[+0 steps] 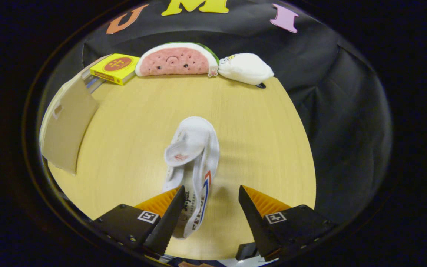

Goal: Open the storage box then place both shoes into the box .Put the left shoe in first, then the right shoe, with the right side of both shoes facing outward in a uniform manner.

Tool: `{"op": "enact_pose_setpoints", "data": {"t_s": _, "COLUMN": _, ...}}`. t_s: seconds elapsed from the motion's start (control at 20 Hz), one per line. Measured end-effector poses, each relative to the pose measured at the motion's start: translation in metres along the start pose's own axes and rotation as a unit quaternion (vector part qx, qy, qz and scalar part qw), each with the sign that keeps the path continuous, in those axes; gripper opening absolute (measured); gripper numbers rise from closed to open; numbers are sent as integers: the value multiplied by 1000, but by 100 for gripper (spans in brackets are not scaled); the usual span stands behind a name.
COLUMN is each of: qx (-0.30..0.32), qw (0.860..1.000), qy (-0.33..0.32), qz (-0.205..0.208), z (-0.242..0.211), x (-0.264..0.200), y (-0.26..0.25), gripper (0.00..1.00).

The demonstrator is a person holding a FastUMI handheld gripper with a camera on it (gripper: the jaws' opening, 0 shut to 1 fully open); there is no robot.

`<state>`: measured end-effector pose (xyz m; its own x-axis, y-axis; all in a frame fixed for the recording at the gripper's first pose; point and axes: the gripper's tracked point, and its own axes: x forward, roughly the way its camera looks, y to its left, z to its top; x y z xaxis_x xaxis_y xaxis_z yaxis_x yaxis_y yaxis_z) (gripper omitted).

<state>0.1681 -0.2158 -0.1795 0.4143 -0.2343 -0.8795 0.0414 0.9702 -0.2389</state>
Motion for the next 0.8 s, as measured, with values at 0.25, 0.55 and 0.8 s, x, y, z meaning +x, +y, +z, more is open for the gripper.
{"op": "enact_pose_setpoints", "data": {"t_s": 0.25, "qx": 14, "qw": 997, "qy": 35, "qz": 69, "z": -8, "x": 26, "y": 23, "gripper": 30}}
{"op": "enact_pose_setpoints", "data": {"t_s": 0.55, "qx": 48, "qw": 994, "qy": 14, "qz": 96, "z": -7, "x": 30, "y": 16, "gripper": 0}}
{"op": "enact_pose_setpoints", "data": {"t_s": 0.8, "qx": 74, "qw": 991, "qy": 4, "qz": 114, "z": -10, "x": 2, "y": 8, "gripper": 0}}
